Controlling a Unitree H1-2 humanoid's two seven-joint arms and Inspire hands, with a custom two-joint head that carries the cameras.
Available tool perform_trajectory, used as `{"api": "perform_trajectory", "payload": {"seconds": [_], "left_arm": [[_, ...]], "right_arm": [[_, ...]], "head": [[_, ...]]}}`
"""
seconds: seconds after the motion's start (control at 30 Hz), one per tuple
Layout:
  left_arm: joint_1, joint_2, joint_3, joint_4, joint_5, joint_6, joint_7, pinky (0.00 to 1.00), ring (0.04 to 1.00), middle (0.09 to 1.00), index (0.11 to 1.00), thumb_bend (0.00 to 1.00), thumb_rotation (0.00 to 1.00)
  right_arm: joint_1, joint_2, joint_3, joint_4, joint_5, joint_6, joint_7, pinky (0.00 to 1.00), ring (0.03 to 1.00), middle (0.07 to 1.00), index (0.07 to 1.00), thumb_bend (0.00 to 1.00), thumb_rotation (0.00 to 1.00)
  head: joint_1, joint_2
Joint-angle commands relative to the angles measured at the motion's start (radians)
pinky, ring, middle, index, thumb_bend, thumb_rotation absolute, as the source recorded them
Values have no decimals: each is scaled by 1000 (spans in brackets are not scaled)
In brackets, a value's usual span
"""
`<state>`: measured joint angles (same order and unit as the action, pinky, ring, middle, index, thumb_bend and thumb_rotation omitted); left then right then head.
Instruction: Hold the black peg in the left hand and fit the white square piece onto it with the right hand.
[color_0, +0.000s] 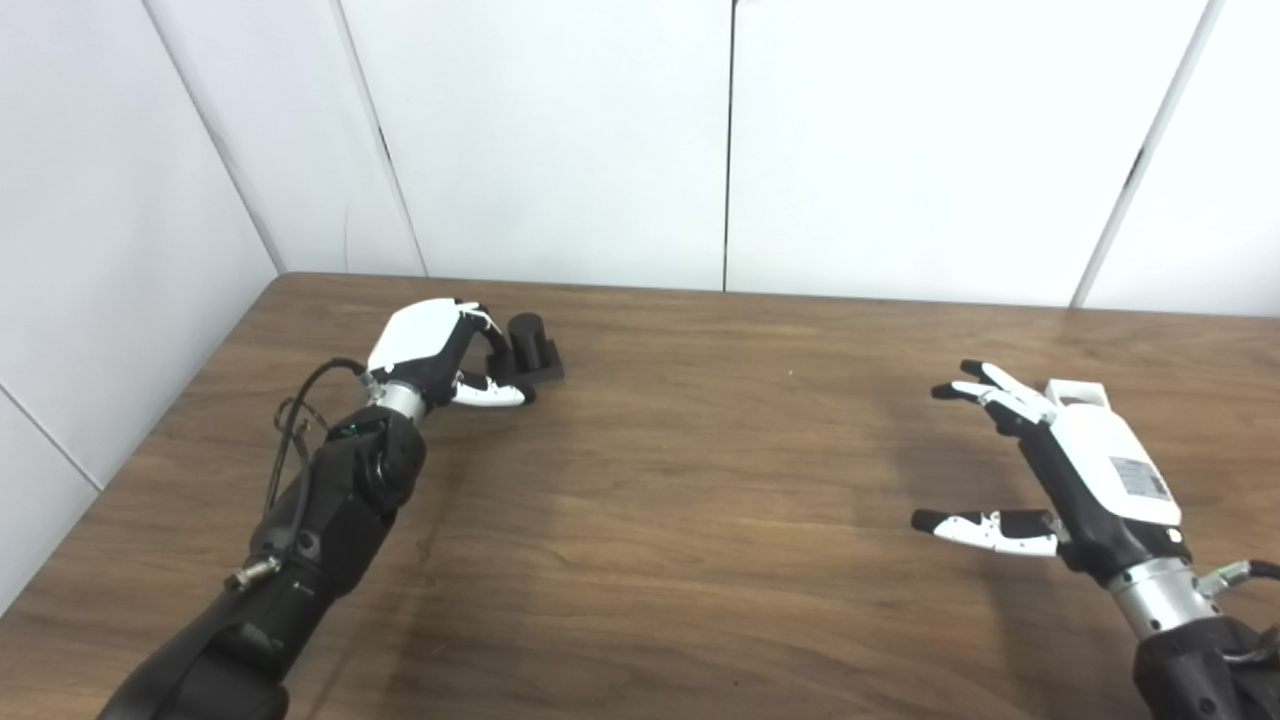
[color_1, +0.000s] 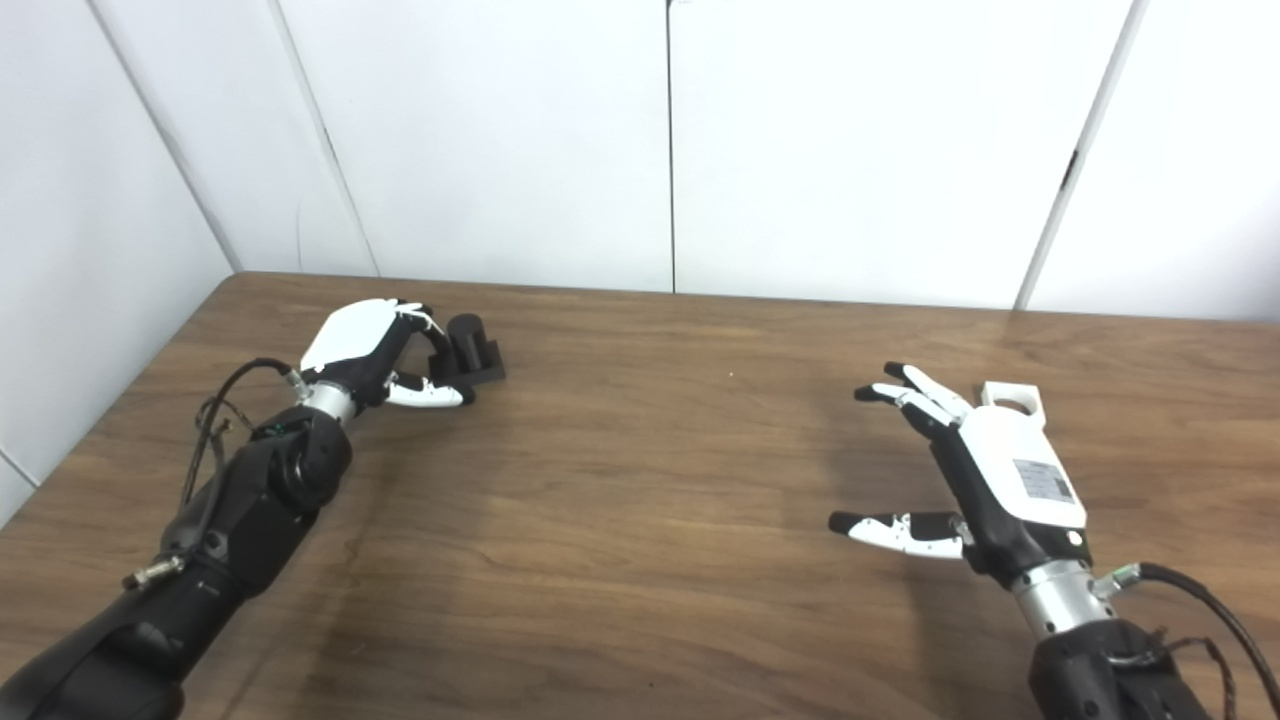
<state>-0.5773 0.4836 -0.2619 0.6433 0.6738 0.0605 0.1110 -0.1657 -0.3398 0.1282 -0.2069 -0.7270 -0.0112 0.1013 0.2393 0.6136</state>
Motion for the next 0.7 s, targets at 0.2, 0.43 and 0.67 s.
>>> {"api": "perform_trajectory", "payload": {"seconds": [0.2,0.43,0.67], "left_arm": [[-16,6,-24,37,9,11,8,929,938,887,576,624,332],[-4,9,-27,26,-11,15,-25,948,946,897,595,649,375],[-1,1,-29,40,-32,2,-8,949,938,884,506,544,109]], "right_arm": [[-26,-11,-22,-26,26,-42,-51,705,868,903,790,637,371],[-30,-17,-22,-27,37,-47,-46,697,870,904,787,634,377],[-30,-18,-18,-27,33,-47,-45,694,865,902,788,637,382]], "head": [[5,6],[2,8],[2,11]]}}
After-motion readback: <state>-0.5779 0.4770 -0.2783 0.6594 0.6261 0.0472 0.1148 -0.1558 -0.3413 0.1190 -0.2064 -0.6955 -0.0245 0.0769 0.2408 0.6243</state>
